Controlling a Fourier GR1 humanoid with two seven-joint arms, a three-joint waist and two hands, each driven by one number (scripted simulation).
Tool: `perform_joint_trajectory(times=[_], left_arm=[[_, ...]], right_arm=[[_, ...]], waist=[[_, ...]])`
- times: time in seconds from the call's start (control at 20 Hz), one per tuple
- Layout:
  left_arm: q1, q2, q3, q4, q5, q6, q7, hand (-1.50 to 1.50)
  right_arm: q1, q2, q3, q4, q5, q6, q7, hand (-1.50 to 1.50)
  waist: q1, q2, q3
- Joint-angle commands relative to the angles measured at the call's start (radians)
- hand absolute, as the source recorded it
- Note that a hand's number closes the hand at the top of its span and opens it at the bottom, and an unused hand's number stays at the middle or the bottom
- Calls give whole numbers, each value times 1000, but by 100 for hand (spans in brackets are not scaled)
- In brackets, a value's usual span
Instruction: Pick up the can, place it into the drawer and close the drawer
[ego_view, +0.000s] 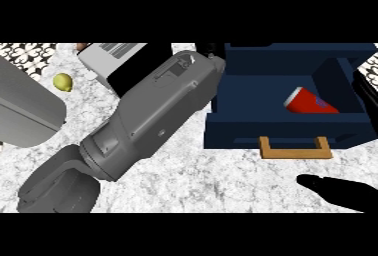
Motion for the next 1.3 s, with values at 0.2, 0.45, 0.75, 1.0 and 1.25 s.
perform_joint_trajectory(times=[0.2, 0.45, 0.75, 1.0, 1.25], left_arm=[[24, 68, 0, -63, -45, -25, 54, -150], [28, 110, -9, -95, -71, -15, 117, -150], [114, 200, -1, -199, -102, -2, 138, -150], [175, 237, 12, -245, -129, -14, 147, -150], [244, 327, 2, -377, -152, -17, 207, -150]], right_arm=[[-228, -29, 148, 321, 292, -136, -28, -150], [-355, -64, 159, 580, 369, -198, -103, -150], [-430, -52, 197, 820, 521, -351, -116, -150], [-504, -9, 185, 1067, 580, -493, -119, -150], [-556, -40, 140, 1272, 625, -640, -152, -150]], waist=[[29, -6, -1], [36, -4, 0], [37, -9, 0], [35, -3, 0], [45, -4, 1]])
